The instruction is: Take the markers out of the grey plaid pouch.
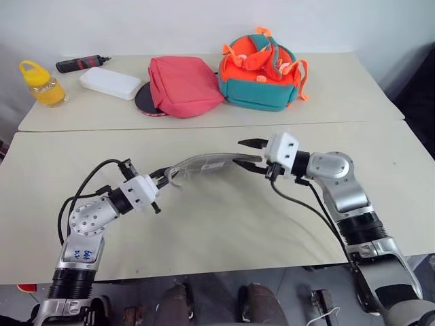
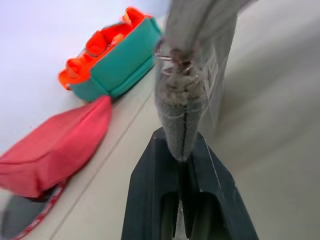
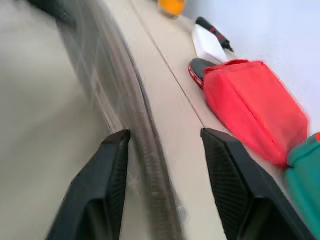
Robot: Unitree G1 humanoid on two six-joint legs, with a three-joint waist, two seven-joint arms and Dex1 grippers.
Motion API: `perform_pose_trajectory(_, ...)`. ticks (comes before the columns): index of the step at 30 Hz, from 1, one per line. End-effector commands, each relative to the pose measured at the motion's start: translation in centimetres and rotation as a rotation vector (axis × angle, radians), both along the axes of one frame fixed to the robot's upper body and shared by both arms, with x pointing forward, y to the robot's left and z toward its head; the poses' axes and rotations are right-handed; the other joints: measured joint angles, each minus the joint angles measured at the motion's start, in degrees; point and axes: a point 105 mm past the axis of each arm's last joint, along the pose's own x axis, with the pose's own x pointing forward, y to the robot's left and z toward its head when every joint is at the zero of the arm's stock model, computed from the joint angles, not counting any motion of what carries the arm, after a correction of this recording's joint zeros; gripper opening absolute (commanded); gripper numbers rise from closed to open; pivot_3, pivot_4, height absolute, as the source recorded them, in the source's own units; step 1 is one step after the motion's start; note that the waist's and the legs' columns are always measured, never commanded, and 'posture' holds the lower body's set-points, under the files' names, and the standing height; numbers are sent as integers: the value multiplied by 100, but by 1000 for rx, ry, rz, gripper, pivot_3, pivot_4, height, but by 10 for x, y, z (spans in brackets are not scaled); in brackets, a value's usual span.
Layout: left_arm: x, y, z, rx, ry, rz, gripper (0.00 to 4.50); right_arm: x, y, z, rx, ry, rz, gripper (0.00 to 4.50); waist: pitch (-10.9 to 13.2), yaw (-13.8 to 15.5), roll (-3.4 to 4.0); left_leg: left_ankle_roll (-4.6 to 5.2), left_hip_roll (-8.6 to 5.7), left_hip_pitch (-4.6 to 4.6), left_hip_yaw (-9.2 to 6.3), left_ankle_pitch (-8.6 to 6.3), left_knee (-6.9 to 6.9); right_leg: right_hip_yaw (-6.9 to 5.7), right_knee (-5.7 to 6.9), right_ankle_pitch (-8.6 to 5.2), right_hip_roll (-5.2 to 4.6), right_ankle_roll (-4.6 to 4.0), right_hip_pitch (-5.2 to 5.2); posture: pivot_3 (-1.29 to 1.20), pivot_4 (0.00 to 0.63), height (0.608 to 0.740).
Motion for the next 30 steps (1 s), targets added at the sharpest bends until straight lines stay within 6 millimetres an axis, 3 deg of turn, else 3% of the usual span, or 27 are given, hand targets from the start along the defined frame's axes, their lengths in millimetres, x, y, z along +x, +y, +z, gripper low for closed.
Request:
perform_pose_trajectory(1, 7, -7, 1, 24, -49, 22, 0, -18, -1, 31, 130, 63, 79, 2198, 0, 4, 0, 0, 0, 0, -1, 0, 0, 0, 0, 0, 0, 0, 1, 0, 150, 740)
perform_pose_trajectory(5, 11, -23, 4, 1, -66, 1, 0, -48, 11, 41, 154, 162, 215, 2198, 0, 17, 0, 3, 0, -1, -3, -1, 4, -1, 1, 0, -1, 0, 2, 0, 150, 740)
perform_pose_trajectory(11, 14, -43, 7, -49, -57, -35, 0, -80, 41, 20, 86, 214, 302, 2198, 0, 8, 0, 4, 0, -1, -4, -2, 0, -4, -1, 0, 0, 0, 2, 0, 150, 740)
perform_pose_trajectory(20, 12, -54, 6, -49, -48, -57, 0, -72, 59, -19, -7, 176, 236, 2198, 0, 9, 0, 3, -1, -1, -1, -1, 3, -3, -1, 0, 0, 0, 1, 0, 150, 740)
perform_pose_trajectory(27, 10, -56, 8, -53, -45, -62, 0, -73, 62, -27, -31, 169, 256, 2198, 0, 12, -1, 3, -1, -2, -1, -1, 4, -3, -2, 0, 0, 0, 1, 0, 150, 740)
perform_pose_trajectory(30, 11, -55, 10, -54, -47, -60, 0, -69, 65, -26, -15, 161, 244, 1567, 0, 11, 0, 3, -1, -2, -1, -1, 4, -3, -2, 0, 0, 0, 2, 0, 150, 740)
